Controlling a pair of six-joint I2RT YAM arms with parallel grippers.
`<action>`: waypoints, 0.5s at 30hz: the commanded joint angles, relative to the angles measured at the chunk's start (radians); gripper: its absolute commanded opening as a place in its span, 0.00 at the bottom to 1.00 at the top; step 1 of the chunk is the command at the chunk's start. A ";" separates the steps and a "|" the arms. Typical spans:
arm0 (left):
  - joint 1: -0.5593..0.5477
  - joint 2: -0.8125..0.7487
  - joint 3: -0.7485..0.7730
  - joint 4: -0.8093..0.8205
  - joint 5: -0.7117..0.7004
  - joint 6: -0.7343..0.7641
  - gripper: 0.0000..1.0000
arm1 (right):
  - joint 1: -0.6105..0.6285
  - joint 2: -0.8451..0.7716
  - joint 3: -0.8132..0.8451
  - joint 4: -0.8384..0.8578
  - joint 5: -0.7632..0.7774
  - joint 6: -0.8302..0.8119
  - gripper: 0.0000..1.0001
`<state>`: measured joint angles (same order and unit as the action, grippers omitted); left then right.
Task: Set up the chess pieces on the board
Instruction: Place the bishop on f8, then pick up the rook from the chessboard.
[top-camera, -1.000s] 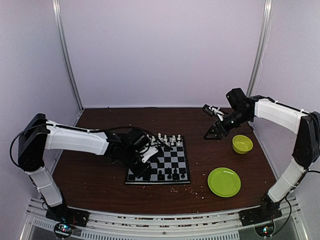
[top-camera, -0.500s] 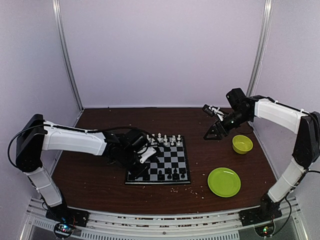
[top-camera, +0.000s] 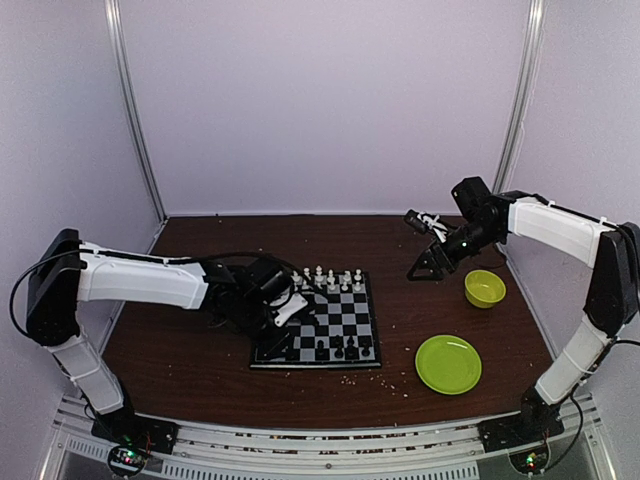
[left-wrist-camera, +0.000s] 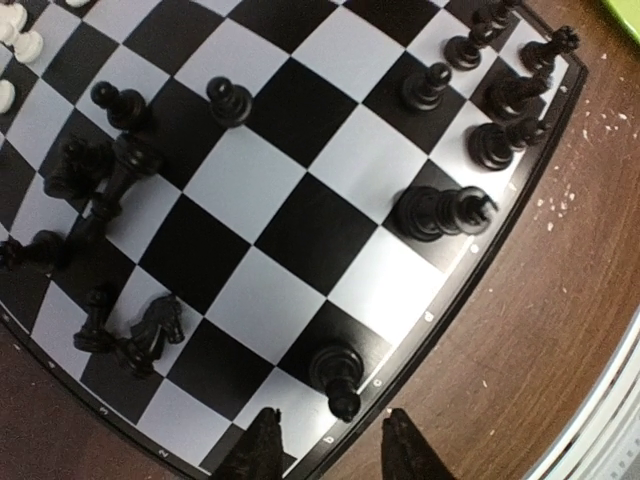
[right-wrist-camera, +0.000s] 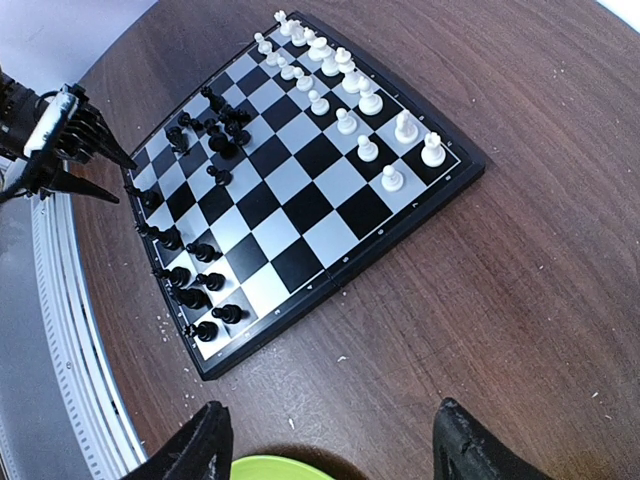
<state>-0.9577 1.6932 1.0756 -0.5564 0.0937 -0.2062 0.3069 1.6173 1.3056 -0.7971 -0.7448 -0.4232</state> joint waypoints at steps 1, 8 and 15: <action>0.000 -0.108 0.063 -0.013 -0.017 0.011 0.39 | -0.001 0.009 0.032 -0.016 -0.003 -0.019 0.68; 0.099 -0.145 0.110 0.000 -0.116 -0.029 0.39 | -0.001 0.008 0.032 -0.023 0.005 -0.030 0.68; 0.180 -0.020 0.139 0.049 -0.132 -0.049 0.36 | -0.001 0.007 0.031 -0.025 0.006 -0.034 0.68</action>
<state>-0.7914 1.5860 1.1774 -0.5426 -0.0097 -0.2398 0.3069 1.6176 1.3071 -0.8108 -0.7441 -0.4450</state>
